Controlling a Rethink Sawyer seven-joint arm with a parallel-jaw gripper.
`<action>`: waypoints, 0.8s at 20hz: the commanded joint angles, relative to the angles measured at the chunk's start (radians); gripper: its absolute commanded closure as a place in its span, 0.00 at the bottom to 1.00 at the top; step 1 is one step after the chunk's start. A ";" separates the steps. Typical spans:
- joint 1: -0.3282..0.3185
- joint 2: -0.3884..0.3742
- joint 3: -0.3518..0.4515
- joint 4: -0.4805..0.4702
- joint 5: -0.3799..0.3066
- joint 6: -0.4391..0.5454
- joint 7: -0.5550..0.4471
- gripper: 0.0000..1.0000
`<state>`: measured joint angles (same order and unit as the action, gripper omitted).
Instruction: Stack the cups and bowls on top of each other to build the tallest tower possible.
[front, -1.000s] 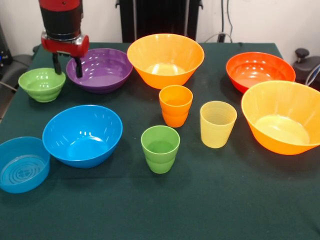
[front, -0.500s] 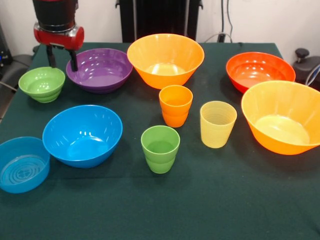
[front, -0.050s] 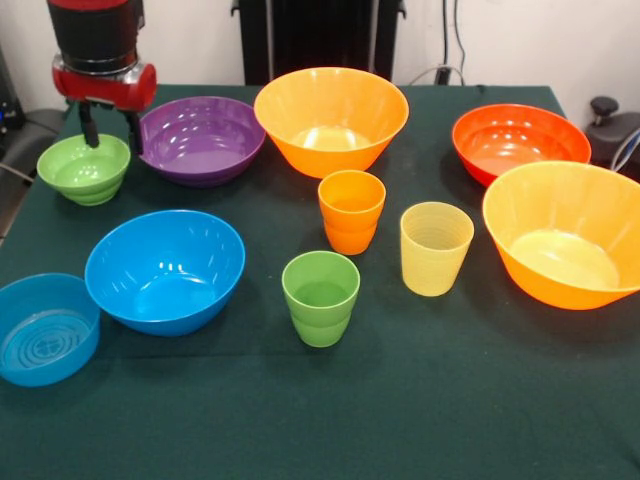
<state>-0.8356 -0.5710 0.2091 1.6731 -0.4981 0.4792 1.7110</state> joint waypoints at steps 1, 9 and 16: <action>0.035 0.113 0.089 -0.141 -0.022 0.011 -0.046 0.00; 0.005 0.119 0.091 -0.118 -0.033 -0.026 -0.051 0.00; 0.020 0.165 0.043 -0.121 -0.060 -0.094 0.003 0.00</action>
<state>-0.8384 -0.4800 0.2120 1.5951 -0.4983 0.4599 1.7110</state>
